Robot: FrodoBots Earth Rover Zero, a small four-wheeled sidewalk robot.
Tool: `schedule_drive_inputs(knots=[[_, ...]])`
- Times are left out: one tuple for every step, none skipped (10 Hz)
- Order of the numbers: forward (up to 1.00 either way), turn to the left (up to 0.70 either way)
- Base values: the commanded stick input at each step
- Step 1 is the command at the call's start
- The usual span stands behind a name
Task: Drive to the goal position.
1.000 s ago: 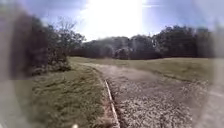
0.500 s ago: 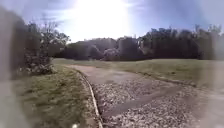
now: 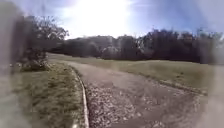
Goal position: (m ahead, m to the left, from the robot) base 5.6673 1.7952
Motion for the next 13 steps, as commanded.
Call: schedule_drive_inputs(knots=[[0.70,0.00],[0.70,0.00],[0.70,0.00],[0.70,0.00],[0.70,0.00],[0.70,0.00],[0.70,0.02],[0.70,0.03],[0.70,0.03],[0.70,0.02],[0.70,0.02],[0.70,0.03],[0.70,0.06]])
